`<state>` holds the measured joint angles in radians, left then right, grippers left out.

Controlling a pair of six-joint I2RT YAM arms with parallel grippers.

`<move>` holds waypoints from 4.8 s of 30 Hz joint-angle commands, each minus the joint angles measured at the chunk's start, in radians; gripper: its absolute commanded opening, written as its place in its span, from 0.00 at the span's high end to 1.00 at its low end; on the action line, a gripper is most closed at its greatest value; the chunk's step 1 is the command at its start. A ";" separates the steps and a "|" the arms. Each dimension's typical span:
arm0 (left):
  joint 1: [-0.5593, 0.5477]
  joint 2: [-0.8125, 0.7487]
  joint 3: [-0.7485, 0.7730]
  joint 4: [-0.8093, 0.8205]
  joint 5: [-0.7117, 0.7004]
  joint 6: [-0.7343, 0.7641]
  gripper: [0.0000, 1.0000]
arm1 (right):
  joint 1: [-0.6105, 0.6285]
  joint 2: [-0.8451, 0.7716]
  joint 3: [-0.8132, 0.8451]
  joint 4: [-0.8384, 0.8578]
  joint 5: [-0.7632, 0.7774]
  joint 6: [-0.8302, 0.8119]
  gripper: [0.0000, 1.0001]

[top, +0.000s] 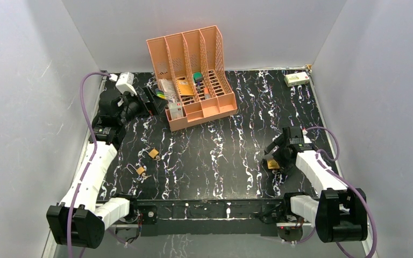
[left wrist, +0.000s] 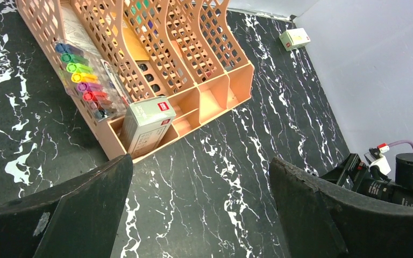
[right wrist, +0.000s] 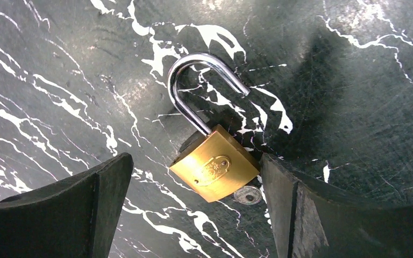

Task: Lock with the key
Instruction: Move the lock to the center of the board, then pick up the lock from the center of the board.

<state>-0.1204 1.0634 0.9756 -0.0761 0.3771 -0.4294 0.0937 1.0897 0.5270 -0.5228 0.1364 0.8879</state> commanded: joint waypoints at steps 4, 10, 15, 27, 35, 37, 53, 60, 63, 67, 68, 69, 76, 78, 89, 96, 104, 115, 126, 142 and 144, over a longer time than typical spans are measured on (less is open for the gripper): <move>-0.007 -0.023 0.034 0.009 0.023 0.017 0.02 | -0.010 0.057 0.012 -0.010 -0.011 0.107 0.17; -0.008 -0.024 0.031 0.001 0.018 0.028 0.02 | -0.011 0.042 -0.028 0.009 -0.103 0.132 0.36; -0.008 -0.026 0.031 -0.005 0.010 0.038 0.02 | -0.009 0.053 0.004 -0.006 -0.103 0.061 0.52; -0.008 -0.019 0.028 0.001 0.011 0.038 0.02 | 0.034 0.319 0.181 0.167 -0.302 -0.378 0.37; -0.009 -0.021 0.031 -0.015 0.014 0.045 0.02 | 0.069 0.369 0.281 0.172 -0.311 -0.598 0.01; -0.008 -0.020 0.031 -0.014 0.015 0.047 0.02 | 0.105 0.361 0.309 0.138 -0.239 -0.590 0.04; -0.008 -0.014 0.018 -0.017 0.021 0.052 0.02 | 0.303 0.504 0.435 -0.108 0.098 -0.347 0.16; -0.008 -0.008 0.004 -0.002 0.033 0.045 0.02 | 0.303 0.493 0.425 -0.087 0.087 -0.331 0.27; -0.008 -0.002 0.000 0.000 0.036 0.042 0.02 | 0.302 0.502 0.408 -0.069 0.070 -0.320 0.28; -0.009 0.012 -0.001 0.007 0.041 0.036 0.02 | 0.303 0.510 0.385 -0.036 0.047 -0.293 0.32; -0.010 0.018 -0.001 0.013 0.044 0.032 0.02 | 0.303 0.512 0.379 -0.027 0.039 -0.289 0.32; -0.010 0.023 -0.001 0.022 0.046 0.025 0.02 | 0.303 0.514 0.376 -0.020 0.033 -0.284 0.33; -0.009 0.079 0.000 0.140 0.128 -0.009 0.02 | 0.303 0.521 0.368 0.007 -0.006 -0.303 0.48; -0.010 0.082 -0.014 0.211 0.211 0.001 0.02 | 0.303 0.514 0.364 0.020 -0.013 -0.330 0.58; -0.008 0.047 0.098 0.114 0.768 0.273 0.02 | 0.304 0.507 0.348 0.101 -0.118 -0.427 0.64; -0.007 0.108 0.180 0.175 0.809 0.222 0.02 | 0.303 0.485 0.347 0.124 -0.152 -0.464 0.64; -0.005 0.100 0.052 0.634 0.094 0.327 0.02 | 0.303 0.420 0.317 0.192 -0.253 -0.502 0.64; 0.017 0.479 0.431 0.429 -0.215 0.171 0.02 | 0.302 0.380 0.277 0.294 -0.392 -0.547 0.64; 0.036 0.523 0.643 0.124 -0.146 0.104 0.02 | 0.303 0.337 0.258 0.331 -0.489 -0.577 0.65; 0.046 0.170 0.178 0.407 1.117 -0.017 0.02 | 0.305 0.075 0.254 0.364 -0.916 -0.689 0.73; 0.043 0.145 0.082 0.710 1.054 -0.240 0.02 | 0.304 0.066 0.285 0.338 -0.983 -0.688 0.73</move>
<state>-0.0757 1.3037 1.1645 0.1825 1.3197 -0.3943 0.3950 1.1984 0.7681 -0.2070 -0.6609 0.2192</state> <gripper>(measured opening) 0.983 0.587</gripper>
